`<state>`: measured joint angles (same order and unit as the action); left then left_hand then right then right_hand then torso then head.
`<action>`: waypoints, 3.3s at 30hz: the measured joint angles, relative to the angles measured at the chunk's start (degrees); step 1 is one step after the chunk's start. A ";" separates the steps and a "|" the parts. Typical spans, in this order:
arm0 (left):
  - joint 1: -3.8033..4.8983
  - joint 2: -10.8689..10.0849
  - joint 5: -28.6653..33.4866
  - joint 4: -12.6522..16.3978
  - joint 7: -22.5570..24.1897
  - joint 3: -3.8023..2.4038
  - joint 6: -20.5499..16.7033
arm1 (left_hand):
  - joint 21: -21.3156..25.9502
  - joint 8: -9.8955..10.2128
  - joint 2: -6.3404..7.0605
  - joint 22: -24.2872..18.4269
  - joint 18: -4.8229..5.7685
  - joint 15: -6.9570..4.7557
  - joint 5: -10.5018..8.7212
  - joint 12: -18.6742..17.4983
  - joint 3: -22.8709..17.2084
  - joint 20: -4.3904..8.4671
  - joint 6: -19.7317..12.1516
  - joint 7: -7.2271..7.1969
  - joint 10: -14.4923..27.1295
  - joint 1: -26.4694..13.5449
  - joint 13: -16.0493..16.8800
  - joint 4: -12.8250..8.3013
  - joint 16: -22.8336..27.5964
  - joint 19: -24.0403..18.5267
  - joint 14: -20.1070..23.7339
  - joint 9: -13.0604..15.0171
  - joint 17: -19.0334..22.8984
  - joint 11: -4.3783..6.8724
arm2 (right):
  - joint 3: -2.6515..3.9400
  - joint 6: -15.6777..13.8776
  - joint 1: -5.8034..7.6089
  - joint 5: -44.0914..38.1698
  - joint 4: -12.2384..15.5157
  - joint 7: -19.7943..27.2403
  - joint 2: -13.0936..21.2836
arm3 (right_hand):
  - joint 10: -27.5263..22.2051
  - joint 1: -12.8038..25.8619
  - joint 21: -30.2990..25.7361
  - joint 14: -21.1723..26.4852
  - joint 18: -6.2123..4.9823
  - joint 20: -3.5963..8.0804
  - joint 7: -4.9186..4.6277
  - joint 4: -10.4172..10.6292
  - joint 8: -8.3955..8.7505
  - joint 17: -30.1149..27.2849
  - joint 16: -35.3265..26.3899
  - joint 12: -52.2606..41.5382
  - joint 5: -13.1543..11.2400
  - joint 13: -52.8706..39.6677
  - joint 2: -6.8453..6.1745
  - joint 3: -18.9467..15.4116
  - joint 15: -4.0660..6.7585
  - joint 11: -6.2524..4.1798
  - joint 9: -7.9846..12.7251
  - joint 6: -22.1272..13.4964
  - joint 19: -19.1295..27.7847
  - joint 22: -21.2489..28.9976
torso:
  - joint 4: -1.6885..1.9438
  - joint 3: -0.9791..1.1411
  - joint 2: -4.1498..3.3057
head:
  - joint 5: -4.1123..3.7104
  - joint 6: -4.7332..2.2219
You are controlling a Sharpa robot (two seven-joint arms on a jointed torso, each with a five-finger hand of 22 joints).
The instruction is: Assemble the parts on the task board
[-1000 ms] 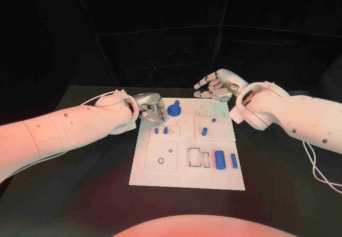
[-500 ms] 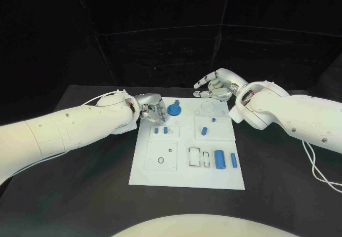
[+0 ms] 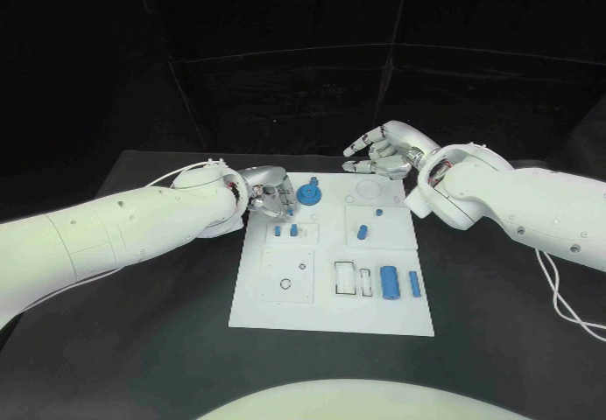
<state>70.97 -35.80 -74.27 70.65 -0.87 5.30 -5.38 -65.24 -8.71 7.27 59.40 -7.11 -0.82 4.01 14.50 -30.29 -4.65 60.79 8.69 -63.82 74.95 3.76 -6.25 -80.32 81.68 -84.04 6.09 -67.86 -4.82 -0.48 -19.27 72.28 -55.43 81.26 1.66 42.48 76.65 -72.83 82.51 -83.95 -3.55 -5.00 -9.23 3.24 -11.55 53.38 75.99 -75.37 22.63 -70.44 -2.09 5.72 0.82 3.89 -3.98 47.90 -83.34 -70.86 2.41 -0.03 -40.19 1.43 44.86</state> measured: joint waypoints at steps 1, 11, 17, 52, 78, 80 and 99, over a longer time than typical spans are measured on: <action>0.00 0.00 0.00 -0.01 -0.08 0.01 0.05 | 0.10 0.25 0.29 -0.13 0.00 0.37 0.00 -0.40 0.00 -0.18 -0.21 0.21 0.60 -0.29 -0.06 0.00 0.00 -0.18 0.01 -0.11 0.16 -0.09 | 0.00 0.00 0.00 0.00 0.00 0.00 0.01 | 0.00 0.00 0.00 0.00 0.00 0.00 0.00 0.00 0.00 0.00 0.00 0.00 0.00 0.00 0.00 0.00 0.00 0.00 0.00 0.00 0.00 0.00 | -0.01 -0.01 0.00 | 0.00 0.00; -0.02 -0.35 0.00 0.06 -0.45 0.03 -0.12 | 1.79 3.53 1.43 -1.77 0.00 0.85 0.00 -3.19 0.00 -0.77 -4.60 0.31 4.25 -1.43 -0.13 0.00 0.27 -0.78 0.09 -1.93 1.34 -0.80 | 0.00 -0.01 0.00 0.00 0.01 0.00 0.19 | 0.00 0.00 0.00 0.00 0.00 0.00 0.00 0.00 0.00 0.00 0.00 0.00 0.00 0.06 0.00 0.00 0.00 0.00 0.00 0.00 0.00 0.00 | -0.01 -0.01 0.02 | -0.12 -0.04; -0.02 -0.98 0.00 0.14 -0.45 0.03 -0.70 | 2.15 3.58 1.58 -2.06 0.00 0.85 0.00 -3.19 0.00 -0.78 -4.60 0.31 4.25 -1.58 -0.12 0.00 0.49 -0.78 0.10 -2.06 1.45 -0.80 | 0.00 -0.01 0.00 0.00 0.01 -0.03 0.33 | 0.00 0.00 0.00 0.00 0.00 0.00 0.00 0.00 0.00 0.00 0.00 0.00 0.00 0.06 0.00 0.00 0.00 0.00 0.00 0.00 0.00 0.00 | -0.01 -0.02 0.03 | -0.15 -0.11; -0.42 -13.04 62.58 12.98 22.78 0.00 -13.17 | 22.18 0.37 -0.05 -22.56 -2.24 0.53 0.00 1.58 1.44 -0.68 0.40 0.07 -1.93 -1.84 1.26 0.63 9.81 -10.10 5.12 -1.89 18.48 0.62 | -0.41 6.77 -3.22 -31.38 3.02 -7.05 7.46 | -16.47 -5.26 -9.58 1.11 -2.24 -0.01 1.57 -4.25 -0.05 -12.04 -10.06 57.63 -4.62 56.99 -5.45 12.00 -0.09 -0.30 0.24 10.69 5.12 16.47 | 0.03 -0.04 0.02 | -4.09 -3.43; -0.67 -13.23 70.59 14.02 26.00 0.02 -14.21 | 22.53 0.22 -0.26 -22.79 -3.01 0.53 0.00 1.87 1.59 -0.68 0.55 -0.09 -1.92 -2.06 1.32 0.78 10.27 -10.10 5.53 -1.88 19.19 0.61 | -0.56 11.57 -4.55 -38.01 2.19 -9.77 4.35 | -15.86 -5.27 -10.02 0.71 -2.24 -0.44 0.91 -5.28 2.91 -8.96 -8.10 60.29 -6.95 62.58 -5.90 15.27 -0.50 0.73 0.23 10.53 4.70 16.63 | 0.02 -0.04 -0.03 | -3.92 -3.25; -0.67 -13.25 70.67 14.02 26.00 0.02 -14.27 | 22.53 0.22 -0.26 -22.79 -3.01 0.53 0.00 1.87 1.59 -0.68 0.55 -0.09 -1.92 -2.06 1.32 0.78 10.27 -10.10 5.53 -1.88 19.19 0.61 | -0.57 11.88 -4.59 -38.16 1.98 -9.92 4.14 | -15.69 -5.29 -10.02 0.71 -2.24 -0.43 0.91 -5.28 2.91 -8.93 -8.10 60.29 -6.96 62.80 -5.89 15.27 -0.50 0.89 0.23 10.53 4.70 16.64 | 0.01 -0.04 -0.03 | -3.91 -3.23; -0.67 -13.31 70.97 13.91 25.98 0.02 -14.44 | 22.84 0.22 -0.26 -22.88 -3.01 0.32 0.00 1.87 1.75 -0.87 0.55 -0.09 -1.92 -2.05 1.36 0.62 10.49 -10.29 5.74 -1.93 19.45 0.61 | -0.34 11.47 -4.91 -40.04 1.09 -11.40 2.85 | -9.96 -7.33 -8.83 -0.15 -2.23 0.41 1.89 -6.70 2.20 -4.19 -5.12 58.91 -12.86 64.43 -3.84 20.80 0.50 -0.62 -0.30 16.37 3.46 13.97 | -0.04 -0.01 -0.05 | -3.92 -2.73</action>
<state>70.29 -49.11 -3.30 84.55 25.11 5.32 -19.82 -42.40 -8.49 7.01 36.52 -10.12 -0.50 4.02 16.37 -28.54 -5.52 61.33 8.60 -65.74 72.90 5.12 -5.62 -69.84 71.39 -78.30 4.15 -48.41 -4.21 -0.82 -7.80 67.37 -95.47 82.34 -9.74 45.33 66.69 -80.15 73.68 -84.09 -5.78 -4.59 -7.35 -3.46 -9.35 49.18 70.88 -16.46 9.77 -6.01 -5.92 26.52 1.32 3.27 -4.28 64.27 -79.87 -56.88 2.36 -0.03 -40.24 -2.49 42.13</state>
